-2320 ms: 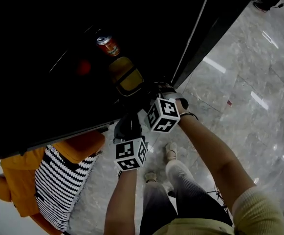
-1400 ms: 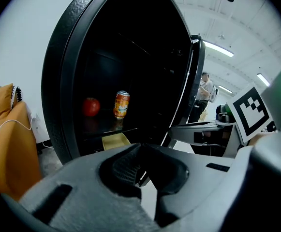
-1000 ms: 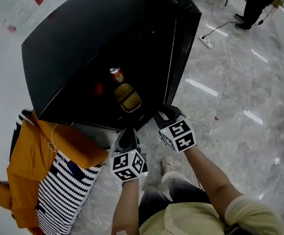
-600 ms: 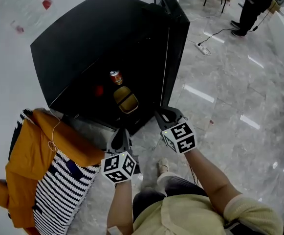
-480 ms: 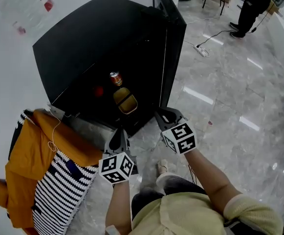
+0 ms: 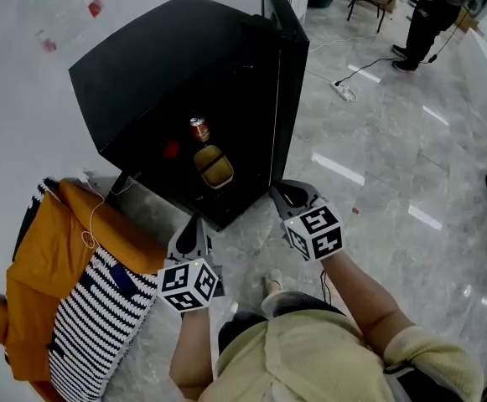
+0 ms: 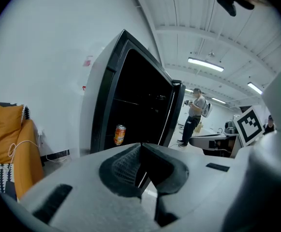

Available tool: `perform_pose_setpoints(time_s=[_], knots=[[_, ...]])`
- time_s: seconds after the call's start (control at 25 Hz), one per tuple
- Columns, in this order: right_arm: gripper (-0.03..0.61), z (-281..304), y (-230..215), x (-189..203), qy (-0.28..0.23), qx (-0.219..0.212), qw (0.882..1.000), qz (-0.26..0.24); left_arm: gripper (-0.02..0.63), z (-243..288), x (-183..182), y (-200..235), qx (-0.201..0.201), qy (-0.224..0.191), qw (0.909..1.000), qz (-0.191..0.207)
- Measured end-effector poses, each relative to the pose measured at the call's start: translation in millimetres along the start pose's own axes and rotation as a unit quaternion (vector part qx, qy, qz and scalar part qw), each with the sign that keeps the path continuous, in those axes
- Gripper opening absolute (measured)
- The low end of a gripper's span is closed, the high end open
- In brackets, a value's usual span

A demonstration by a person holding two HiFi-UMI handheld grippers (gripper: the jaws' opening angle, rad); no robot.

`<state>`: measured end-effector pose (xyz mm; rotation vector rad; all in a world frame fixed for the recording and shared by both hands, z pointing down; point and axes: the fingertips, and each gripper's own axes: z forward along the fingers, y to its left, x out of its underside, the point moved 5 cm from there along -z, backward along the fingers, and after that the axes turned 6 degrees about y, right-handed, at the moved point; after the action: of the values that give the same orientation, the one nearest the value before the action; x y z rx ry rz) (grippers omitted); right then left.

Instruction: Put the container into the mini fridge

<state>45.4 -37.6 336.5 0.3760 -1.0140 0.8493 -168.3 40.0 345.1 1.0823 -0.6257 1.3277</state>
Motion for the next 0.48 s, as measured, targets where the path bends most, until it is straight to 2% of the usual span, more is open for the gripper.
perform_pose_setpoints(time_s=[0.48], knots=[[0.028, -27, 10, 5, 0.004, -0.006, 1.0, -0.002, 0.023, -28, 5, 2, -0.002, -0.001, 1.0, 0.009]])
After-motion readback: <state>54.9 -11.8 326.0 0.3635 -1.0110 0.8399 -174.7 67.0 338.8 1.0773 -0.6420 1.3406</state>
